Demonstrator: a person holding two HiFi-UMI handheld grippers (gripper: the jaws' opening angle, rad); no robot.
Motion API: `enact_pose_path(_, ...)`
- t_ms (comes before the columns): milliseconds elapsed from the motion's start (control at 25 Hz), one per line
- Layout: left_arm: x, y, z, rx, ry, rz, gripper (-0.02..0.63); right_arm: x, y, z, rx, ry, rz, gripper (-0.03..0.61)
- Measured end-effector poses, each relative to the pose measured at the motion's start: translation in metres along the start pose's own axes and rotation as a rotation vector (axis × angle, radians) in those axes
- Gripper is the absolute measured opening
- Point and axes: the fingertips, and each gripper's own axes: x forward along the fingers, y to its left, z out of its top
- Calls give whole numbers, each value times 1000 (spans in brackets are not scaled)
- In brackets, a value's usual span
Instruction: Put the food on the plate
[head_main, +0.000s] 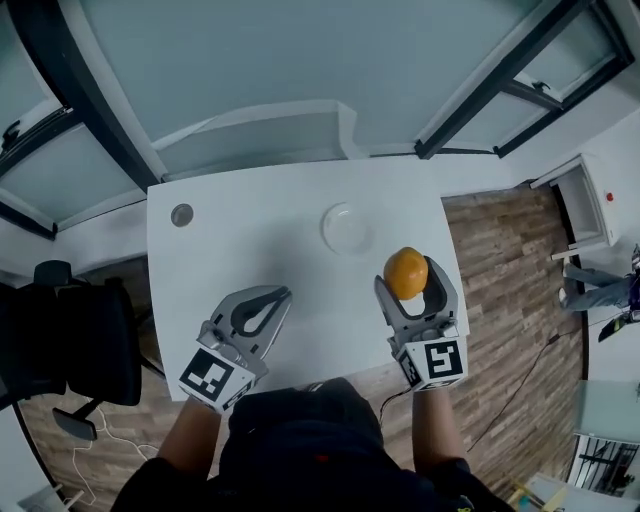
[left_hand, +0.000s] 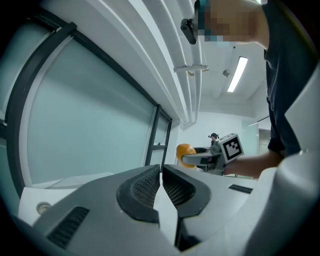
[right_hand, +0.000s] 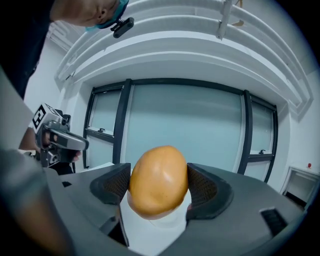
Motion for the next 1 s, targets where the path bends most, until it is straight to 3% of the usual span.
enact_pose_path(120,-5,16,-9,-18,-6,32,35,48,-3,-35,25,53,13,362)
enact_pose_path(400,-6,34,-32,-88,41,111,34,146,-23,-132,224,226,2,362)
enact_pose_path(680,-3,34,-59,-91,109,143,34,197,-31,-216,206,385,5,362)
enact_pose_path(880,2,31,-68,-142,143,182,35,212,-33,-242,168,432,19,362)
enact_pose_path(1000,4,28,-67,-131,149,178,35,217,-33,-245,162,429,21,362)
